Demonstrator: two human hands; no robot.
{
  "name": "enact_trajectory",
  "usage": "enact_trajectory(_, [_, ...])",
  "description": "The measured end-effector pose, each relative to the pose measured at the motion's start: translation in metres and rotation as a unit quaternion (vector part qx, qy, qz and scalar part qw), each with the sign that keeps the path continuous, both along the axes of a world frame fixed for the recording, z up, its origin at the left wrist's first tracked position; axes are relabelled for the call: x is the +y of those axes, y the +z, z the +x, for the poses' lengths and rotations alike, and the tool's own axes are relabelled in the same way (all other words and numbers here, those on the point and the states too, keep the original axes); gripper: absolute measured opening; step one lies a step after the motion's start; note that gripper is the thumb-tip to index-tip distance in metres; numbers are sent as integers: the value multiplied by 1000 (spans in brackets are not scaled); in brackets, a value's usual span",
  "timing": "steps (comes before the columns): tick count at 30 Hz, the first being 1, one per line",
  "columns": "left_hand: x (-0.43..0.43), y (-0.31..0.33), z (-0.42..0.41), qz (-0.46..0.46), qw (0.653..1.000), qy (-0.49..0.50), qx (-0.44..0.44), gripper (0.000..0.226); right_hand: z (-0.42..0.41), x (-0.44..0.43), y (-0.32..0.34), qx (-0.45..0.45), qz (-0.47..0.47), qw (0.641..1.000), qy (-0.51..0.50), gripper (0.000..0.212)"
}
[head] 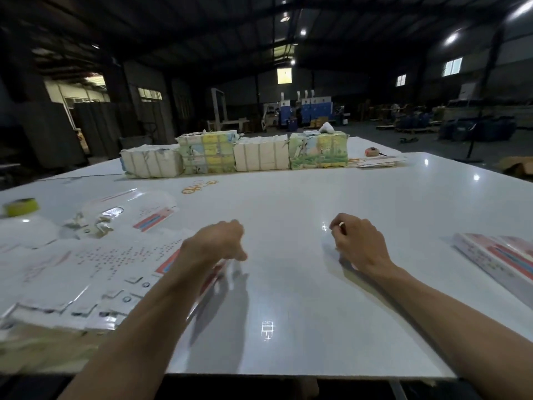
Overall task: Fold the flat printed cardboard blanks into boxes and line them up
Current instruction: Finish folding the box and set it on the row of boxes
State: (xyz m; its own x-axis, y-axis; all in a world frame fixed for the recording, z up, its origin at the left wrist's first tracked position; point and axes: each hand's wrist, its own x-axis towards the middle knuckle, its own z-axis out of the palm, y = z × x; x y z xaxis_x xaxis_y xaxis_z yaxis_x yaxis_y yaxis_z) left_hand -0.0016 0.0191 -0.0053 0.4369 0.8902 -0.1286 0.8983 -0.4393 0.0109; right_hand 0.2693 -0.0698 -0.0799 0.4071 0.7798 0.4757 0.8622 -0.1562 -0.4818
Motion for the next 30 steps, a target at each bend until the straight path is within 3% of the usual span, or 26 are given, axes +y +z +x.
enact_trajectory(6, [3,1,-42,-17,983,123,136,87,1,-1,1,31,5,999,6,20])
enact_trajectory(16, [21,-1,-58,-65,981,124,133,103,2,-6,2,70,-3,997,20,20])
enact_trajectory(22, [28,-3,-63,-95,985,85,119,125,2,-5,1,74,-9,997,23,20])
enact_trajectory(30, [43,-4,-57,-154,985,67,51,110,3,-3,0,82,-19,996,25,21])
